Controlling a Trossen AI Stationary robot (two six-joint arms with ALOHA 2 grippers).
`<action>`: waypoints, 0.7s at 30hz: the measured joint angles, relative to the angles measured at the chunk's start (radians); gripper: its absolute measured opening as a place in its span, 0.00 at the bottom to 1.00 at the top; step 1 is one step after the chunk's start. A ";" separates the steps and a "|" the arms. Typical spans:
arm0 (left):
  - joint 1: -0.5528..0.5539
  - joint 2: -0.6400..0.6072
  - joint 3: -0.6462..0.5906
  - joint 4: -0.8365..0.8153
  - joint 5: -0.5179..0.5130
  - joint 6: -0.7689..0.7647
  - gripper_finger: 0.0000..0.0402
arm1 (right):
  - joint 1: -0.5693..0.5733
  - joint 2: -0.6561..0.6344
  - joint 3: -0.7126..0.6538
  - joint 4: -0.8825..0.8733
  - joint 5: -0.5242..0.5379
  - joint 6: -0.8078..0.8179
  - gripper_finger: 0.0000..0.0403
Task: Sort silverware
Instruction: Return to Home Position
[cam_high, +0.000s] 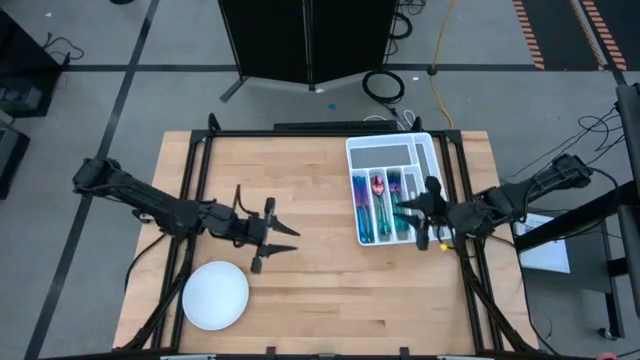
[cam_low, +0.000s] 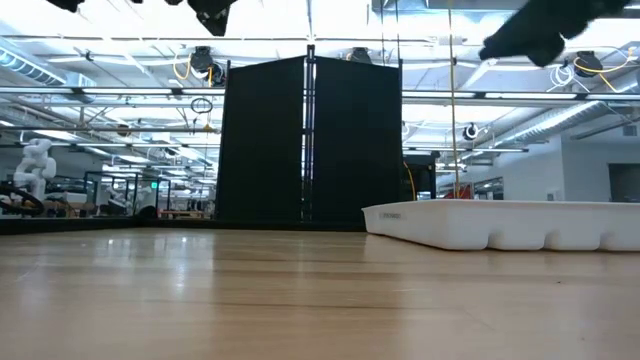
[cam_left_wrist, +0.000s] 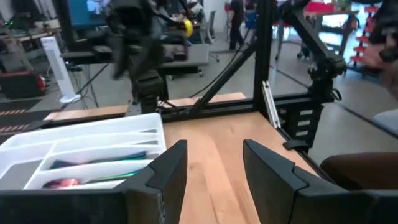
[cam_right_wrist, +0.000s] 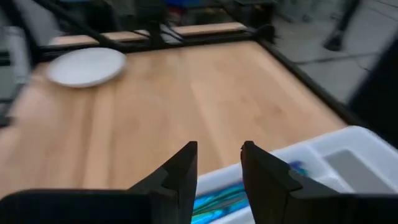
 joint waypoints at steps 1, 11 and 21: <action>0.007 -0.020 -0.016 0.004 0.001 -0.007 0.39 | 0.008 -0.026 -0.038 0.034 -0.017 -0.011 0.28; 0.128 -0.279 -0.367 0.285 0.021 -0.105 0.39 | -0.017 -0.394 -0.327 0.382 -0.243 -0.205 0.28; 0.147 -0.632 -0.587 0.293 0.020 -0.201 0.39 | -0.035 -0.702 -0.414 0.231 -0.245 -0.196 0.28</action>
